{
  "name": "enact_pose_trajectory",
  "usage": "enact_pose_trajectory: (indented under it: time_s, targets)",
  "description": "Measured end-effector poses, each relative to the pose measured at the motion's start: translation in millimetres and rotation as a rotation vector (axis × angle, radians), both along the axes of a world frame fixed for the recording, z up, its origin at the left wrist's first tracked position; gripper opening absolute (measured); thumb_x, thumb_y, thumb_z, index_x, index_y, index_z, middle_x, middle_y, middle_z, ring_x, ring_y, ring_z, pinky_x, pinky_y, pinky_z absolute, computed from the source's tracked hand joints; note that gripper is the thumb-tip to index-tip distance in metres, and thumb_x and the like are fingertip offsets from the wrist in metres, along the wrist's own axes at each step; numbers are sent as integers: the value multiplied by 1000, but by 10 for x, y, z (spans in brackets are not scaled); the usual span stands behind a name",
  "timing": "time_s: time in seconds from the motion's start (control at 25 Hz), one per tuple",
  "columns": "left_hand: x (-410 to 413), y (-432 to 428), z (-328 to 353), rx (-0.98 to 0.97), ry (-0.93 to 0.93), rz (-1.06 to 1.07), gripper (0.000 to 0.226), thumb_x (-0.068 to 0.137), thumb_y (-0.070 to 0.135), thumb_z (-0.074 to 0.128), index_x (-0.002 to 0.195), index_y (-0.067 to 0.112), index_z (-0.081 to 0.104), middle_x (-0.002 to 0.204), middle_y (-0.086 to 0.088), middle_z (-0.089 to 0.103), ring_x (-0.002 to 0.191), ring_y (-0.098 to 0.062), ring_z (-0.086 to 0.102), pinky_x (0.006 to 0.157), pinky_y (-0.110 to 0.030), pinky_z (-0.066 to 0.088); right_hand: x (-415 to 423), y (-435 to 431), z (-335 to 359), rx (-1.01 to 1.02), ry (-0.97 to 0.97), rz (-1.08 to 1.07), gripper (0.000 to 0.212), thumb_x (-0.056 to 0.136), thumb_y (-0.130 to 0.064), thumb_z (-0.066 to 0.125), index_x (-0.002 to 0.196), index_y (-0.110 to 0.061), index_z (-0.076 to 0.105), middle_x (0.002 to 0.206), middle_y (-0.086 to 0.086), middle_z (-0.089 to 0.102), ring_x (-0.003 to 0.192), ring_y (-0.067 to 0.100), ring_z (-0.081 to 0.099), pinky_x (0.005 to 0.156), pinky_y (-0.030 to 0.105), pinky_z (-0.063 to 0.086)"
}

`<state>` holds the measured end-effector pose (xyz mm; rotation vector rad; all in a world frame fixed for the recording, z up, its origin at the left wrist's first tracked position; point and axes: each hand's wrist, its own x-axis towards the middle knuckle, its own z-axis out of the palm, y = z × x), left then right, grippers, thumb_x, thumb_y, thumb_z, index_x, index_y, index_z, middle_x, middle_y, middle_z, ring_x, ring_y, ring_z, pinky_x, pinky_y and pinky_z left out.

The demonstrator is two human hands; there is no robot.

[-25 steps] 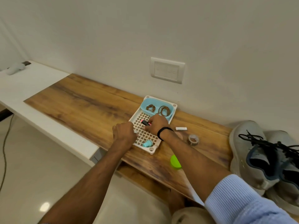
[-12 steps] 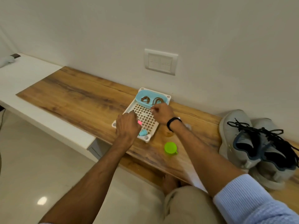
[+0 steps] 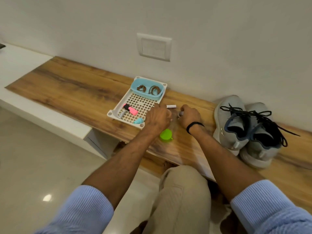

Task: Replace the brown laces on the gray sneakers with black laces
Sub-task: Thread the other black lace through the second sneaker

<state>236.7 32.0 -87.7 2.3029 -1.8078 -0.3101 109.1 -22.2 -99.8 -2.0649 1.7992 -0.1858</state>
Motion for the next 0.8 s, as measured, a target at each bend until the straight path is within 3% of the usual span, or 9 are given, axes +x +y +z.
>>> enact_pose_trajectory:
  time_s: [0.16, 0.28, 0.4, 0.6, 0.72, 0.8]
  targets:
    - [195, -100, 168, -146, 163, 86, 55, 82, 45, 69, 122, 10, 57, 119, -16, 60, 109, -35, 59, 87, -40, 49, 175, -38, 143, -103, -139, -64, 32, 89, -28, 63, 115, -11, 57, 116, 15, 64, 110, 36, 58, 80, 33, 45]
    - [701, -166, 340, -246, 264, 242, 65, 77, 47, 76, 128, 10, 56, 123, -12, 64, 115, -29, 59, 90, -35, 46, 561, -64, 287, -110, -233, 64, 40, 84, -35, 70, 115, -12, 59, 112, 12, 68, 106, 32, 61, 75, 32, 45]
    - [1172, -188, 290, -233, 244, 329, 61, 75, 43, 80, 122, 11, 56, 120, -10, 64, 113, -27, 59, 89, -36, 47, 983, -103, 268, -121, -114, 217, 41, 85, -38, 70, 115, -12, 60, 113, 12, 67, 107, 31, 60, 82, 35, 49]
    - [1415, -306, 39, -164, 242, 321, 39, 74, 41, 82, 95, 20, 58, 102, -5, 66, 95, -23, 63, 75, -37, 52, 1283, -133, 97, -127, -51, 267, 34, 89, -34, 64, 114, -12, 58, 112, 15, 66, 105, 34, 61, 79, 38, 52]
    - [1348, -286, -34, -173, 151, 332, 35, 78, 34, 81, 103, 17, 64, 115, -10, 63, 104, -24, 60, 80, -35, 50, 1105, -189, 103, -205, -46, 219, 23, 94, -28, 58, 108, -11, 64, 108, 14, 68, 103, 33, 61, 79, 36, 49]
    - [1151, -149, 18, -261, 156, 370, 30, 86, 25, 74, 112, 15, 63, 126, -12, 56, 110, -25, 57, 81, -30, 44, 875, -251, 101, -251, 58, 187, 23, 97, -20, 49, 112, -13, 65, 114, 15, 66, 107, 34, 58, 86, 37, 46]
